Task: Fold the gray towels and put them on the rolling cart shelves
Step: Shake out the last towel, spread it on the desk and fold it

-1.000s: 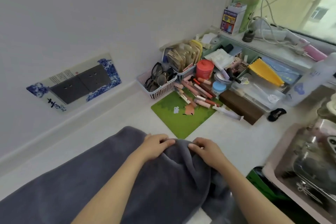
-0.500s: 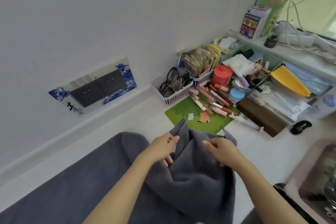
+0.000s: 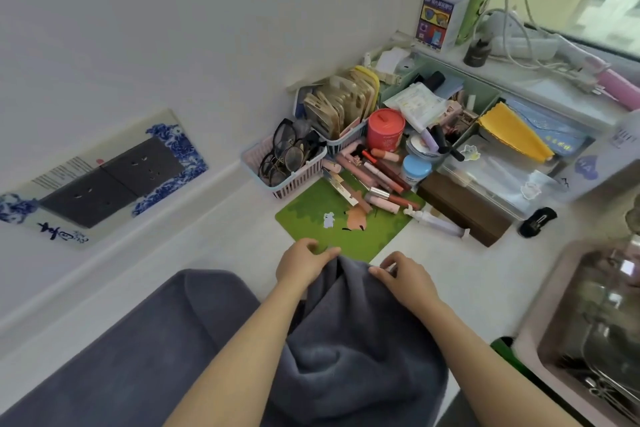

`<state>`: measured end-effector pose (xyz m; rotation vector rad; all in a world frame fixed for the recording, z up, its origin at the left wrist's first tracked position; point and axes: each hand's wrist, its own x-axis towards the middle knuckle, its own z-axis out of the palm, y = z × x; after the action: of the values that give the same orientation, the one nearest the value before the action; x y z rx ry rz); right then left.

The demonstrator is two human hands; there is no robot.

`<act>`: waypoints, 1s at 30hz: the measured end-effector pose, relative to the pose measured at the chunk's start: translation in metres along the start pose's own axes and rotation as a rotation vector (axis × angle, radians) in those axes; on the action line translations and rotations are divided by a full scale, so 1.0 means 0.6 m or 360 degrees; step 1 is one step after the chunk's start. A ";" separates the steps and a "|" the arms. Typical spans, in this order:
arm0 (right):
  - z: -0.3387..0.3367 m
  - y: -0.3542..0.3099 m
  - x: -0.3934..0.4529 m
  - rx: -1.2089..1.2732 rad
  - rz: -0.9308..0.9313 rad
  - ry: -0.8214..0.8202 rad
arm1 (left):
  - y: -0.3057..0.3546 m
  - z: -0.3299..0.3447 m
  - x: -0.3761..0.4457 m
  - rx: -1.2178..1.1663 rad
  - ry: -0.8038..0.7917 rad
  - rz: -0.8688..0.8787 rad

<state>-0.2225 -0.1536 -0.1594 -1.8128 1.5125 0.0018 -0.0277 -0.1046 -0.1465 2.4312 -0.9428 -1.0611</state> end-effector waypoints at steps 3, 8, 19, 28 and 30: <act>-0.022 0.007 -0.004 0.0197 0.0015 -0.0101 | 0.016 -0.012 0.003 0.0050 -0.0122 0.0078; -0.125 0.008 -0.023 0.0468 0.0169 -0.0300 | 0.086 -0.053 -0.003 -0.0540 -0.0145 0.0133; -0.313 0.045 -0.054 0.0724 0.0089 0.0589 | 0.301 -0.103 -0.002 -0.1264 0.0074 0.0716; -0.309 0.009 -0.104 0.0795 -0.0270 0.0796 | 0.303 -0.120 -0.027 -0.2038 -0.0075 0.0848; -0.286 -0.016 -0.118 0.0777 -0.0324 0.0614 | 0.261 -0.126 -0.034 -0.2056 -0.0057 0.0758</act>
<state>-0.3128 -0.1870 -0.0004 -1.6067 1.4102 -0.7879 -0.0512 -0.2026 -0.0031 1.0705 -0.4958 -1.0266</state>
